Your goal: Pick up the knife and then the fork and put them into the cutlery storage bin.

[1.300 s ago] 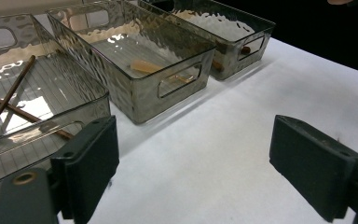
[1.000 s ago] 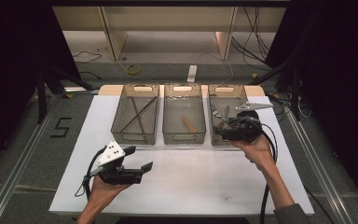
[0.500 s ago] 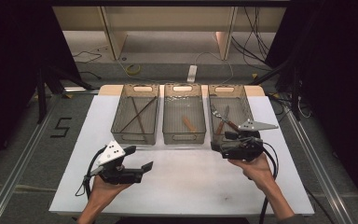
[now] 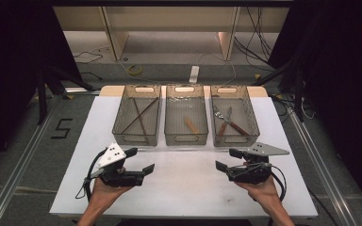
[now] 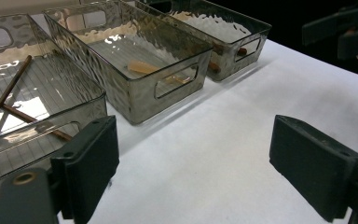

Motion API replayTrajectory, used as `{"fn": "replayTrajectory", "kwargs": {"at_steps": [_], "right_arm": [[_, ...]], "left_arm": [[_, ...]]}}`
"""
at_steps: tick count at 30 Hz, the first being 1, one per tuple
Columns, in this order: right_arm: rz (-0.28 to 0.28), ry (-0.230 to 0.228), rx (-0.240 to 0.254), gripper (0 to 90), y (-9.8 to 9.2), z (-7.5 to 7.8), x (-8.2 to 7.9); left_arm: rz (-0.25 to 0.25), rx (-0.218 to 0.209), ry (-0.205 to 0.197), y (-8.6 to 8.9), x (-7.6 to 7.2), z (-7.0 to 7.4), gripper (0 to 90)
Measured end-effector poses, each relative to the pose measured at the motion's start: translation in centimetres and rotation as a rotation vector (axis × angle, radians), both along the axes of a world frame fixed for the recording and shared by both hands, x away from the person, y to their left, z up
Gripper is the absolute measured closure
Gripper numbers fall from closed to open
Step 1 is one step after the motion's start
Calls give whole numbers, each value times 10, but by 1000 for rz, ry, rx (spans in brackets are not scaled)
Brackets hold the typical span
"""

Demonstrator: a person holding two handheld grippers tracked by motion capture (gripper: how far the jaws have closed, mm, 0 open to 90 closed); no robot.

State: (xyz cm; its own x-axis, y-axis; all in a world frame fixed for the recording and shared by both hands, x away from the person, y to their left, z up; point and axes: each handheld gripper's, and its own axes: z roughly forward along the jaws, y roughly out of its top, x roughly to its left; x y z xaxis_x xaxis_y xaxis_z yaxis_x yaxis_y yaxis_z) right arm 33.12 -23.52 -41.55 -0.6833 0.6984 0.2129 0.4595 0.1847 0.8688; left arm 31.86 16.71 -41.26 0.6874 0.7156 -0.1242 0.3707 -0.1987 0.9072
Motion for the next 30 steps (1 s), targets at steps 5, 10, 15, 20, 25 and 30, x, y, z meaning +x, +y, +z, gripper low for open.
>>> {"fn": "replayTrajectory", "kwargs": {"at_steps": [5, 10, 15, 20, 25, 30], "right_arm": [[14, -17, -24, 230, 3, -8, -6], [17, -25, -16, 213, 4, -14, -11], [0, -32, -28, 202, 4, -17, -14], [-15, -39, -20, 198, 1, -17, -16], [-27, -47, -10, 198, -2, -15, -15], [-27, -51, -14, 198, -1, -15, -16]], "left_arm": [[-10, -10, 7, -1, 1, 0, 152], [-18, -25, 8, 1, 1, 0, 151], [-24, -47, 23, 3, 1, 0, 151], [-27, -46, 25, 2, 2, 0, 151], [-30, -45, 25, 2, 2, 0, 151], [-31, -46, 25, 2, 2, 0, 151]]}}
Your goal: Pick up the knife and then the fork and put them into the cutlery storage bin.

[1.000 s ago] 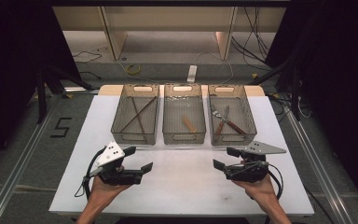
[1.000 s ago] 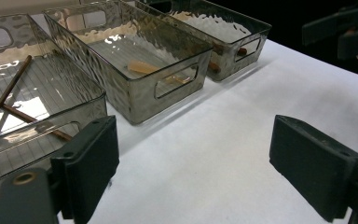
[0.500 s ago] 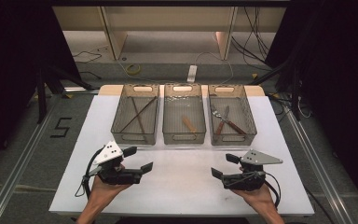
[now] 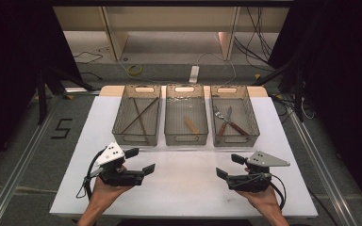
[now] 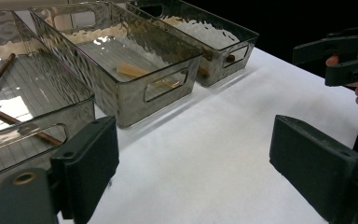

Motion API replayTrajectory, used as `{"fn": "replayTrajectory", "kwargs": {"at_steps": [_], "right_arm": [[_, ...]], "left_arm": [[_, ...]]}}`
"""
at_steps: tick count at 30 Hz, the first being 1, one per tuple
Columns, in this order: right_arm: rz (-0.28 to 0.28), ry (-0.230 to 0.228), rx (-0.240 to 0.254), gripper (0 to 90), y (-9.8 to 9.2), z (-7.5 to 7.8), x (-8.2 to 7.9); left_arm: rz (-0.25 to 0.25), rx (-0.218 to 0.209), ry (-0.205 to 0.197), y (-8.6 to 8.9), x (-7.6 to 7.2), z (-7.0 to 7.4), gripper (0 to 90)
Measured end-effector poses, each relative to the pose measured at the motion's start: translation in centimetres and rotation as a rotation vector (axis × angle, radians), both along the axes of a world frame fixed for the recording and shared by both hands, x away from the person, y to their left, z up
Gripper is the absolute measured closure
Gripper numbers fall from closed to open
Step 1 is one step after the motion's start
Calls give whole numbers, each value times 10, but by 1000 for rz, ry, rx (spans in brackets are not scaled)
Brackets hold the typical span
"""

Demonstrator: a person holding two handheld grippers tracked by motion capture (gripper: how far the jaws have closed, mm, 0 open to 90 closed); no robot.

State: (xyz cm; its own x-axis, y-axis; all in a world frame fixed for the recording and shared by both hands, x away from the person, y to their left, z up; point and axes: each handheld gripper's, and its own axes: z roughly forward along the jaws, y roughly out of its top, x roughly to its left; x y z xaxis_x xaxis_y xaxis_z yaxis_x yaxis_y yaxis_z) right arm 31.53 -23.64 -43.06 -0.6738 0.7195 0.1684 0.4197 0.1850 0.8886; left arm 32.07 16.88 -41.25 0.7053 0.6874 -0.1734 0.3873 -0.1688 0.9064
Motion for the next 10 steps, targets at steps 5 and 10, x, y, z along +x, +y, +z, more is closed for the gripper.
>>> {"fn": "replayTrajectory", "kwargs": {"at_steps": [5, 10], "right_arm": [[-2, -5, 4, 198, -1, 1, 0], [-8, -9, 9, 198, -2, 1, 0]], "left_arm": [[-2, 0, -2, 0, 0, 0, 151], [-1, 1, -2, 0, 0, 0, 151]]}}
